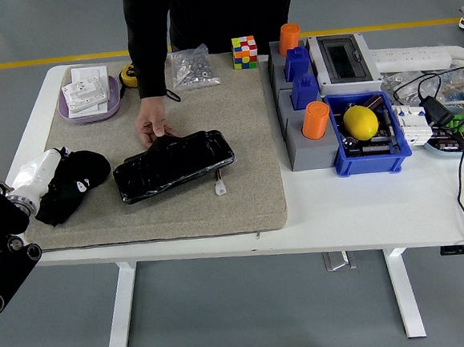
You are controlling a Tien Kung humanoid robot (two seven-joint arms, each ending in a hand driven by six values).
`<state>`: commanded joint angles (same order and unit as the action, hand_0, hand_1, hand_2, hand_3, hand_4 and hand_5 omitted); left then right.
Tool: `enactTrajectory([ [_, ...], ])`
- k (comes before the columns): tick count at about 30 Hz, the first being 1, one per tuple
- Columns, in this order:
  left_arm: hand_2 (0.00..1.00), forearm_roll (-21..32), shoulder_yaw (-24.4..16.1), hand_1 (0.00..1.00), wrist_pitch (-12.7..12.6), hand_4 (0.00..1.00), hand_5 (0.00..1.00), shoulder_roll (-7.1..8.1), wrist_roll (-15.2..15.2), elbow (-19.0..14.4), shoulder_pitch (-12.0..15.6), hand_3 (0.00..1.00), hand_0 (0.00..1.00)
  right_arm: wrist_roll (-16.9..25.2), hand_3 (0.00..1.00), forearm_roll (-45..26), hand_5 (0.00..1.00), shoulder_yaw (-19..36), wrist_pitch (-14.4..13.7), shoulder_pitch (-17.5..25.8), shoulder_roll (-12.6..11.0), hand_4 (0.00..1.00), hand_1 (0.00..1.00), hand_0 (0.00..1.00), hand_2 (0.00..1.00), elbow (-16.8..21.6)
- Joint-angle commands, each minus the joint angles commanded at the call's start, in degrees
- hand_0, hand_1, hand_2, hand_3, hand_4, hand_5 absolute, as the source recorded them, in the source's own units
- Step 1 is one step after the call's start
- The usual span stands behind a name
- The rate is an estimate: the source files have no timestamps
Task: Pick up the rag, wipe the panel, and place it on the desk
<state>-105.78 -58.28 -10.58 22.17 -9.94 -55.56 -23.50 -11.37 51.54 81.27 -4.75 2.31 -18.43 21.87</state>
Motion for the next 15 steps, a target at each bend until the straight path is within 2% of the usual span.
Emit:
enactTrajectory([
  [2, 0.616, -0.06, 0.15, 0.367, -0.21, 0.084, 0.002, 0.01, -0.05, 0.01, 0.01, 0.535, 0.299, 0.00, 0.615, -0.02, 0.698, 0.06, -0.06, -0.01, -0.02, 0.998, 0.458, 0.690, 0.641, 0.06],
  [3, 0.544, -0.19, 0.16, 0.261, -0.39, 0.086, 0.002, -0.01, -0.05, -0.02, 0.05, 0.457, 0.262, -0.01, 0.616, -0.03, 0.699, 0.05, -0.07, -0.02, -0.03, 0.998, 0.458, 0.689, 0.641, 0.07],
  [8, 0.544, -0.20, 0.32, 0.261, -1.28, 0.086, 0.002, -0.07, 0.07, 0.03, 0.15, 0.457, 0.262, 0.00, 0.616, -0.05, 0.699, 0.02, -0.01, -0.02, 0.01, 0.998, 0.458, 0.689, 0.641, 0.01],
  [9, 0.513, -0.21, 0.29, 0.187, -1.54, 0.003, 0.002, -0.05, 0.14, -0.02, 0.19, 0.387, 0.241, 0.01, 0.616, -0.09, 0.699, -0.03, 0.01, -0.04, 0.02, 0.998, 0.460, 0.689, 0.641, -0.01],
  [14, 0.513, -0.23, 0.04, 0.187, -2.33, 0.003, 0.002, 0.15, 0.44, -0.58, 0.39, 0.387, 0.241, 0.02, 0.616, -0.25, 0.699, -0.31, 0.08, -0.15, 0.00, 0.998, 0.460, 0.689, 0.641, -0.09],
  [15, 0.467, -0.26, 0.00, 0.155, -2.43, 0.002, 0.002, 0.20, 0.50, -0.73, 0.43, 0.329, 0.237, 0.03, 0.617, -0.26, 0.699, -0.31, 0.09, -0.16, -0.01, 0.998, 0.459, 0.689, 0.640, -0.10],
])
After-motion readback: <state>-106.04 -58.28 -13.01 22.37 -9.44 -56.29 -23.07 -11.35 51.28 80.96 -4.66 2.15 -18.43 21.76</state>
